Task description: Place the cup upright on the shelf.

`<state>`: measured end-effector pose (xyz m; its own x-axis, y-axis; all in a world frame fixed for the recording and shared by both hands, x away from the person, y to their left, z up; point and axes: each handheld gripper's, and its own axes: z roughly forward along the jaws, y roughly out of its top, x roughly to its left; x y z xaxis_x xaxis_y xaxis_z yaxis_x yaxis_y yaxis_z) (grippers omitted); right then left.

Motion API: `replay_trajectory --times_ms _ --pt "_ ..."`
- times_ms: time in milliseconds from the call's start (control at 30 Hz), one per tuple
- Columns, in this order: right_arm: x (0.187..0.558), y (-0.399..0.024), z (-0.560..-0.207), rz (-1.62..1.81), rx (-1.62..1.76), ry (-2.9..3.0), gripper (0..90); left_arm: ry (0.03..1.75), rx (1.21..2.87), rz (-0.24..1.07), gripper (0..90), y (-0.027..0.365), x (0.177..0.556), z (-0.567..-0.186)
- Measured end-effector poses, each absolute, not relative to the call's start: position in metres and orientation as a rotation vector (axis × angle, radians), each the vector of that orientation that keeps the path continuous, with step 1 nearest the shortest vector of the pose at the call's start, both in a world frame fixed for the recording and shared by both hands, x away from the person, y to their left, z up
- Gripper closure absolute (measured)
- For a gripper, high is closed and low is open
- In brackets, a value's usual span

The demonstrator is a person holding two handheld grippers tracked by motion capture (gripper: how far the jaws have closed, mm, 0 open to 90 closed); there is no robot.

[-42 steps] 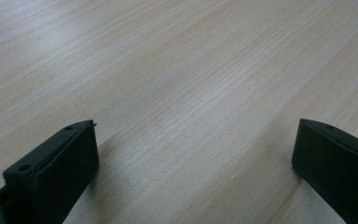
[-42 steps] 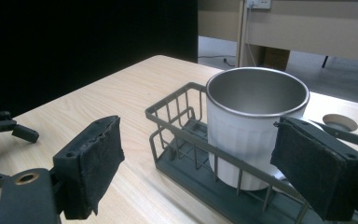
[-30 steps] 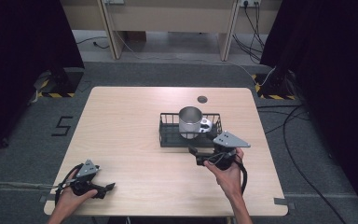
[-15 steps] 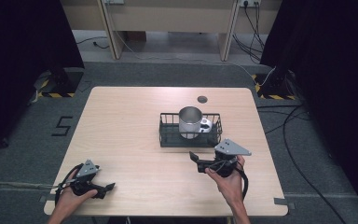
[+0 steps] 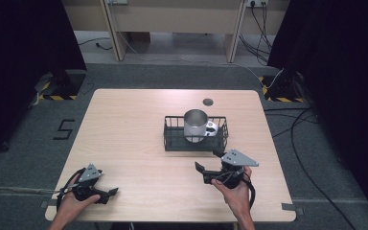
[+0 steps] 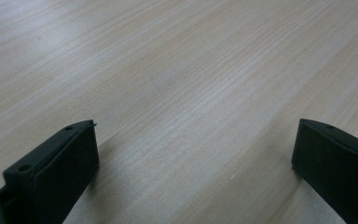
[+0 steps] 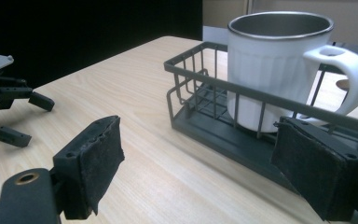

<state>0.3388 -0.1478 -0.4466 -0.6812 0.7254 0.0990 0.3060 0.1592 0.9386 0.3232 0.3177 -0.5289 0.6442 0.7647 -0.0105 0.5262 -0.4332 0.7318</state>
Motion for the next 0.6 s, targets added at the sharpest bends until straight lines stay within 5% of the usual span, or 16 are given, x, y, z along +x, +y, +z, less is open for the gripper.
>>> replay_trajectory --times_ms 600 --pt "0.32 -0.149 -0.464 1.492 0.989 2.11 15.7 1.001 2.136 0.422 0.0 0.318 0.323 -0.529"
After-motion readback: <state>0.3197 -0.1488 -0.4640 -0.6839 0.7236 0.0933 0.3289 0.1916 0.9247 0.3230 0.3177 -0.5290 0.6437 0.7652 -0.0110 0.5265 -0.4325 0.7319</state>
